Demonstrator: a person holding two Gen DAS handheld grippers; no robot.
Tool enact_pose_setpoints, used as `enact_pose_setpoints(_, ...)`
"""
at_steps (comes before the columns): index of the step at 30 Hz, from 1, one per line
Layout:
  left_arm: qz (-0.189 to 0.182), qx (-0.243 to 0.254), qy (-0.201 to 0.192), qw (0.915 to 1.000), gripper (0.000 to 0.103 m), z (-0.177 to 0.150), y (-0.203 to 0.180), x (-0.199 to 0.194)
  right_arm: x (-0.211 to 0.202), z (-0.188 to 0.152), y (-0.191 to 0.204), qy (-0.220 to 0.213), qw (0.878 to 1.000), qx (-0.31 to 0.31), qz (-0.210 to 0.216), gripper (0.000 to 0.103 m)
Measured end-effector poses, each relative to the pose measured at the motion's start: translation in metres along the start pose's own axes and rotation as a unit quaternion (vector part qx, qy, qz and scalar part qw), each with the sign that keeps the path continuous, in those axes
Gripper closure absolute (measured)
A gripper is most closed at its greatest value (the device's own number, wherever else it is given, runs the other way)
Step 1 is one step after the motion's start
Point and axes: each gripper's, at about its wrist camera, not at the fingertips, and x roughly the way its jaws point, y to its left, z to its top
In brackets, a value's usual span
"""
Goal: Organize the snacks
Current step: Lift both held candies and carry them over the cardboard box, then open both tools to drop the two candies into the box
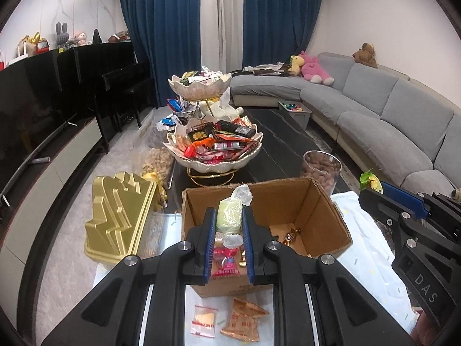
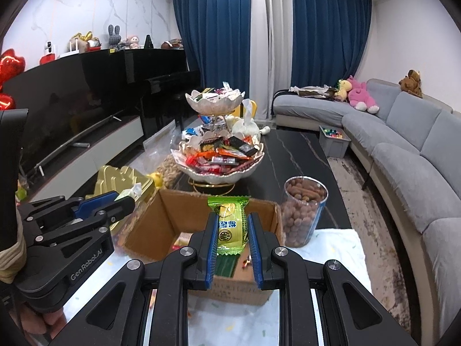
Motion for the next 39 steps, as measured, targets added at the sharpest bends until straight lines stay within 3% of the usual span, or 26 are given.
enact_pose_setpoints(19,-0.003,0.004,0.032,0.9995,0.084,0.014,0.003,0.061,0.056,0.021,-0.001,0.029,0.999,-0.013,-0.005,0.081)
enact_pose_setpoints(32,-0.021,0.013,0.048,0.9985,0.084,0.012,-0.005,0.073,0.078,0.013,-0.015,0.06,0.998,-0.002,-0.002,0.08)
enact_pose_setpoints(34,-0.023,0.012,0.049,0.9985,0.078,0.011,-0.005,0.071,0.077,0.014,-0.017,0.06,0.998,0.0,-0.006,0.074)
enact_pose_setpoints(35,-0.02,0.014,0.048,0.9986,0.066,0.011,-0.005,0.069,0.076,0.015,-0.018,0.059,0.998,0.002,-0.006,0.07)
enact_pose_setpoints(36,-0.017,0.014,0.046,0.9987,0.054,0.011,-0.005,0.067,0.075,0.015,-0.019,0.058,0.998,0.003,-0.006,0.061)
enact_pose_setpoints(39,-0.013,0.012,0.037,0.9991,0.043,0.011,0.0,0.06,0.068,0.016,-0.023,0.048,0.999,0.009,-0.014,0.041)
